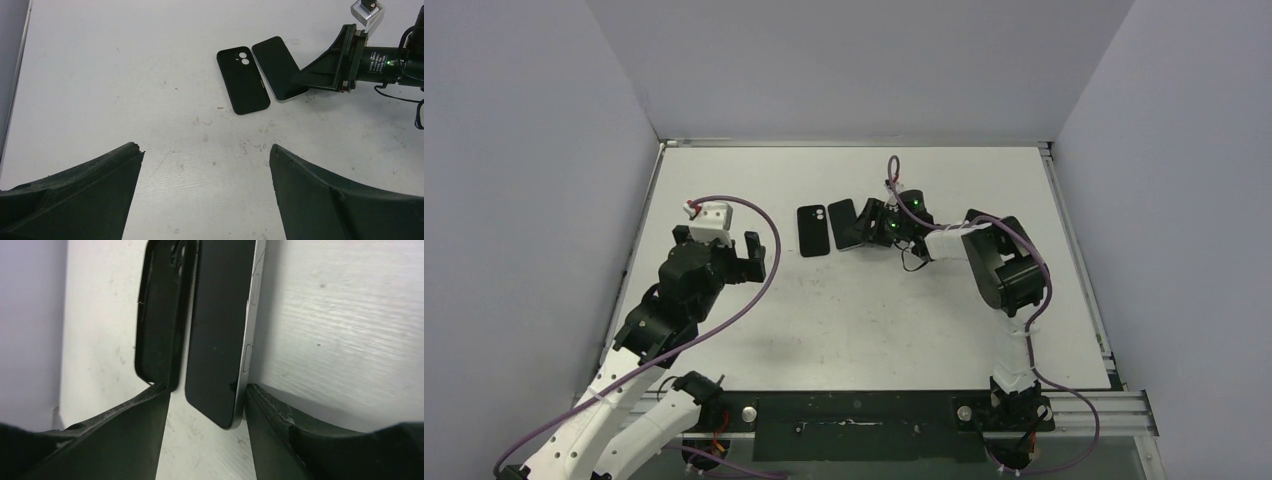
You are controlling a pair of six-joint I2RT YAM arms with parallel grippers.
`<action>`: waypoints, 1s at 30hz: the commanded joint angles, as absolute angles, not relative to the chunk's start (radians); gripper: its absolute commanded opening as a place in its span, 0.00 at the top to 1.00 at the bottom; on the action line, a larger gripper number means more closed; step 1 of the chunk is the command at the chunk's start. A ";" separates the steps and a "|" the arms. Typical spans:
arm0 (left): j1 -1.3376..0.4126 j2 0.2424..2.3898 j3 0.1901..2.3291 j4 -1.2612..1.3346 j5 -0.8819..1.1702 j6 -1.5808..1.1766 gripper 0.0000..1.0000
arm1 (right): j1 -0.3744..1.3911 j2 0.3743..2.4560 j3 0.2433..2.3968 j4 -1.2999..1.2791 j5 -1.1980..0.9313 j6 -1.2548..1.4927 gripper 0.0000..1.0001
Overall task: Take the phone out of the phone case
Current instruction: Place the phone at the center of the board.
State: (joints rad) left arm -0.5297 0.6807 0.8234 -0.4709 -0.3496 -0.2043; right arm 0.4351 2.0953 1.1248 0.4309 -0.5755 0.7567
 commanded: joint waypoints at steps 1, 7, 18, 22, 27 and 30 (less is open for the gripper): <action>-0.535 0.669 0.827 -0.427 -0.326 -0.193 0.03 | 0.435 2.027 1.135 0.245 -0.392 0.598 0.43; -0.535 0.668 0.827 -0.425 -0.321 -0.192 0.03 | 0.450 2.046 1.173 0.180 -0.339 0.541 0.45; -0.538 0.670 0.824 -0.420 -0.302 -0.189 0.03 | 0.471 2.115 1.231 0.231 -0.376 0.536 0.62; -0.540 0.670 0.822 -0.419 -0.296 -0.189 0.03 | 0.485 2.142 1.271 0.217 -0.390 0.517 0.64; -0.543 0.668 0.821 -0.419 -0.291 -0.187 0.03 | 0.503 2.157 1.291 0.194 -0.400 0.504 0.67; -0.543 0.666 0.822 -0.418 -0.290 -0.186 0.03 | 0.510 2.158 1.291 0.185 -0.405 0.504 0.69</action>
State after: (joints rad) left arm -0.5362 0.6800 0.8215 -0.4671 -0.3019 -0.1974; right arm 0.4908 2.1326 1.2743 0.2386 -0.3935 0.5289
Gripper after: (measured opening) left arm 0.973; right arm 0.319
